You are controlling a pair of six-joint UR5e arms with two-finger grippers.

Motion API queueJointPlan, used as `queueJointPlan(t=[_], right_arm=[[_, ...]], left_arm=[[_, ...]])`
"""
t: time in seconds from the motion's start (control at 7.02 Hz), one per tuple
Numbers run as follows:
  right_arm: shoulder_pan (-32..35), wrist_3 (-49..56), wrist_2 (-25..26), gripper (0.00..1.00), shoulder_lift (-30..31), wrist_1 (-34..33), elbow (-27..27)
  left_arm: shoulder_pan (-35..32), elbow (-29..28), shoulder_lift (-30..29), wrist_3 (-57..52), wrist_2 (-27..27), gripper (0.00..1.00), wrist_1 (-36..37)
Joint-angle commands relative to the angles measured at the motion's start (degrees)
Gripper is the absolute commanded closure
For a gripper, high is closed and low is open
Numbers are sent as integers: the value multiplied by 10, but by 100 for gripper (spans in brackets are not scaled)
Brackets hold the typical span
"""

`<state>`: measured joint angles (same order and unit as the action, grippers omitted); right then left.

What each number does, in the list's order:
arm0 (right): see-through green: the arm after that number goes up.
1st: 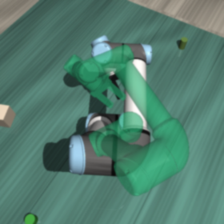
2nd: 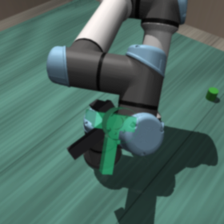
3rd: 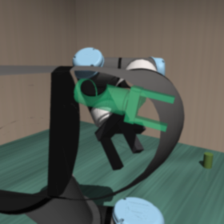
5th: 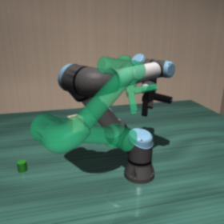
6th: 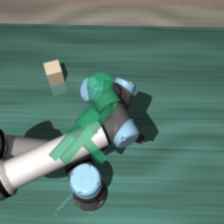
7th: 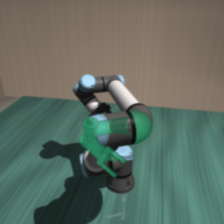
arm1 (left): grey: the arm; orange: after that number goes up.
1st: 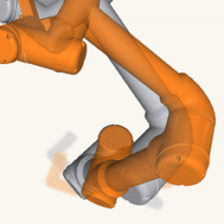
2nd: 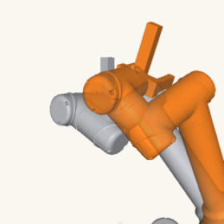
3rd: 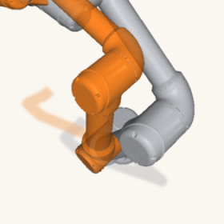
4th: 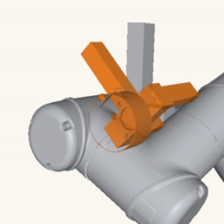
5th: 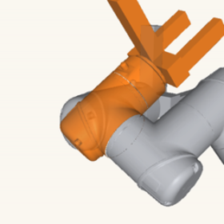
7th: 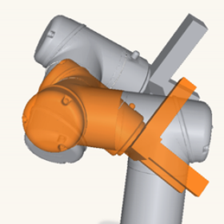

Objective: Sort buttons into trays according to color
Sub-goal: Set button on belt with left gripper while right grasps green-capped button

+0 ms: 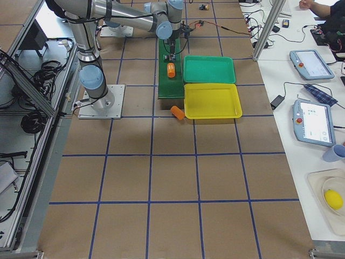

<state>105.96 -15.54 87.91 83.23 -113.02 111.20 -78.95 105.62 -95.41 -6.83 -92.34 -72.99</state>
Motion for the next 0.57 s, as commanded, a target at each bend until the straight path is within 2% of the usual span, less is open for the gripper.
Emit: queueJointPlan(t=[0.0,0.28,0.43], right_arm=[[0,-1,-2,0,-21,-17,18],[0,0,-2,0,-47,-29,15],[0,4,1,17,-48,-28,17]], left_arm=[[60,-150,-113,-96,-1,0,-20],[135,-254,-219,-199,4,0,-17],[166,-292,-272,-270,7,0,-3]])
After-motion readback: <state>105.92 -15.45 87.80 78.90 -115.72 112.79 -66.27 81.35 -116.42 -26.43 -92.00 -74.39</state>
